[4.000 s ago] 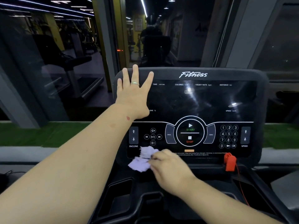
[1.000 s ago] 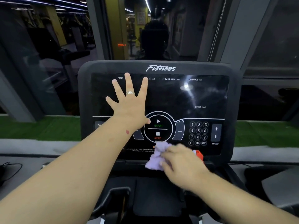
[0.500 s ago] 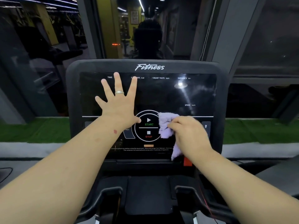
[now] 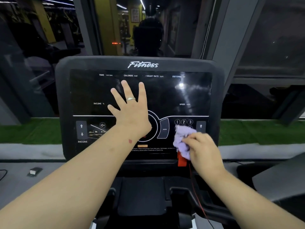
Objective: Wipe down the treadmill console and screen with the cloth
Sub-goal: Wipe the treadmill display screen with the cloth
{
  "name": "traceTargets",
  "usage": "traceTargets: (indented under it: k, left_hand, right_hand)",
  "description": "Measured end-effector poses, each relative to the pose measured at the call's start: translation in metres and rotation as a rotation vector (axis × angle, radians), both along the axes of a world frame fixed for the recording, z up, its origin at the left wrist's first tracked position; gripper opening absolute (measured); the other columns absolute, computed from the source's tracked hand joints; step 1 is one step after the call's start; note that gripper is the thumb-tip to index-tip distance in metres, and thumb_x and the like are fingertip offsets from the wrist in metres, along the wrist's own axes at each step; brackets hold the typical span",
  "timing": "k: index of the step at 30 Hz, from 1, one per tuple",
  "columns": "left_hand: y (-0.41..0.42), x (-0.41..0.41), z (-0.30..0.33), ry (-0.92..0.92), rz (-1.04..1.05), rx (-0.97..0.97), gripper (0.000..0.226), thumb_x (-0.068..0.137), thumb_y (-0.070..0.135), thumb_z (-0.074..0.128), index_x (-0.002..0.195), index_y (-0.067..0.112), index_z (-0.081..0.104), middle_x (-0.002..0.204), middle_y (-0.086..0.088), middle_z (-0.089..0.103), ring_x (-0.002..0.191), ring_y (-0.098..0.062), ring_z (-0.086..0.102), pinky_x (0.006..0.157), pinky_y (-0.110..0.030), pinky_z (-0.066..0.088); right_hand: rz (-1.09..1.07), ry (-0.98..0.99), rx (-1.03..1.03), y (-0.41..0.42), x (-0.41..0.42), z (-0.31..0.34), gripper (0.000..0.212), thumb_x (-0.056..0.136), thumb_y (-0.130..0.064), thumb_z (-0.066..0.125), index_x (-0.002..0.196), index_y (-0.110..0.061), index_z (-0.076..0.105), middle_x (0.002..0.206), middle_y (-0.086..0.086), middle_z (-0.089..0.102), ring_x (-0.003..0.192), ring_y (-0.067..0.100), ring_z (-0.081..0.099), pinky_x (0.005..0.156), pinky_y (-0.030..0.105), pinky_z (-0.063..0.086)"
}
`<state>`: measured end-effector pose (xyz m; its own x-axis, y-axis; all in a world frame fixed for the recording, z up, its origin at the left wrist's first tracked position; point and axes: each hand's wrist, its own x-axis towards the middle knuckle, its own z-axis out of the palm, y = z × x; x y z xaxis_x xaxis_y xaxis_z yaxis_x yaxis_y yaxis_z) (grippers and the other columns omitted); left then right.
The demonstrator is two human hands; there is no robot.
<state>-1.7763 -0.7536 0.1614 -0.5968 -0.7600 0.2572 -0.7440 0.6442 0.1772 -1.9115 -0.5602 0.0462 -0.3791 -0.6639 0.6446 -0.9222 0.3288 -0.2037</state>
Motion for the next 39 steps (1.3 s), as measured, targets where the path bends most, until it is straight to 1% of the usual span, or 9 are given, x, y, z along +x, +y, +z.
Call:
traceTargets:
  k: [3,6,8,11,13,18,22,29,39]
  left_hand:
    - [0.021,-0.005,-0.005,0.03,-0.033,0.024,0.112,0.083,0.015,0.068,0.157,0.032,-0.014,0.16,-0.019,-0.034,0.145,-0.055,-0.024,0.117,-0.072,0.011]
    - [0.06,-0.01,-0.026,0.082,-0.195,-0.012,0.088,0.082,0.025,0.066,0.155,0.028,0.017,0.165,-0.015,-0.006,0.15,-0.05,-0.006,0.117,-0.064,0.023]
    - [0.083,-0.012,-0.043,0.137,-0.298,-0.007,0.07,0.081,0.028,0.065,0.144,0.022,0.036,0.153,-0.009,0.025,0.141,-0.04,0.024,0.108,-0.053,0.038]
    - [0.096,-0.016,-0.066,0.162,-0.361,0.265,0.048,0.088,0.031,0.064,0.128,0.015,0.044,0.125,-0.007,0.045,0.114,-0.03,0.047,0.095,-0.041,0.044]
    - [0.094,-0.017,-0.075,0.183,-0.363,0.43,0.037,0.09,0.029,0.065,0.117,0.013,0.046,0.116,-0.006,0.049,0.106,-0.027,0.053,0.088,-0.039,0.047]
    - [0.084,-0.022,-0.08,0.055,-0.429,0.382,0.032,0.084,0.023,0.073,0.113,0.017,0.061,0.11,-0.003,0.063,0.099,-0.022,0.061,0.087,-0.04,0.052]
    - [0.081,-0.02,-0.086,0.031,-0.413,0.459,0.033,0.078,0.02,0.077,0.108,0.025,0.062,0.099,0.005,0.067,0.091,-0.019,0.064,0.082,-0.04,0.055]
    - [0.081,-0.027,-0.086,0.093,-0.359,0.55,0.027,0.077,0.031,0.083,0.097,0.024,0.066,0.089,0.008,0.071,0.086,-0.012,0.067,0.084,-0.035,0.056]
    - [0.077,-0.026,-0.084,0.1,-0.338,0.651,0.022,0.08,0.029,0.084,0.1,0.025,0.075,0.086,0.007,0.073,0.084,-0.009,0.069,0.081,-0.026,0.055]
  right_hand:
    - [0.089,-0.016,0.089,0.004,-0.015,-0.004,0.029,0.07,-0.005,0.09,0.09,-0.023,0.08,0.09,-0.01,0.066,0.076,0.024,0.055,0.06,0.034,0.053]
    - [0.092,-0.022,0.01,-0.015,-0.026,0.023,0.03,0.079,-0.002,0.068,0.101,-0.019,0.08,0.094,-0.004,0.067,0.08,0.028,0.059,0.068,0.035,0.053]
    - [0.085,-0.066,-0.068,-0.026,-0.028,0.04,0.036,0.08,-0.004,0.057,0.105,-0.016,0.079,0.099,-0.001,0.066,0.085,0.027,0.061,0.071,0.036,0.055]
    - [0.088,-0.066,-0.045,-0.022,-0.035,0.044,0.032,0.084,0.001,0.063,0.106,-0.017,0.078,0.106,-0.002,0.064,0.09,0.028,0.06,0.071,0.043,0.056]
    - [0.116,-0.024,-0.045,-0.012,-0.039,0.042,0.031,0.086,0.003,0.067,0.11,-0.015,0.077,0.109,-0.002,0.064,0.093,0.029,0.058,0.075,0.044,0.055]
    - [0.203,0.049,0.085,0.005,-0.04,0.047,0.05,0.076,-0.014,0.062,0.126,-0.014,0.068,0.124,-0.003,0.057,0.107,0.029,0.054,0.092,0.044,0.049]
    - [0.176,0.12,0.225,0.012,-0.046,0.047,0.064,0.072,-0.024,0.065,0.136,-0.019,0.061,0.134,-0.004,0.053,0.112,0.029,0.054,0.089,0.046,0.047]
    - [0.16,0.279,0.158,0.0,-0.064,0.048,0.052,0.081,-0.007,0.069,0.13,-0.024,0.066,0.128,-0.004,0.06,0.09,0.029,0.053,0.074,0.038,0.041]
    - [0.077,0.287,-0.018,-0.023,-0.072,0.066,0.056,0.077,0.004,0.063,0.128,-0.017,0.069,0.123,0.006,0.064,0.084,0.033,0.052,0.073,0.042,0.046]
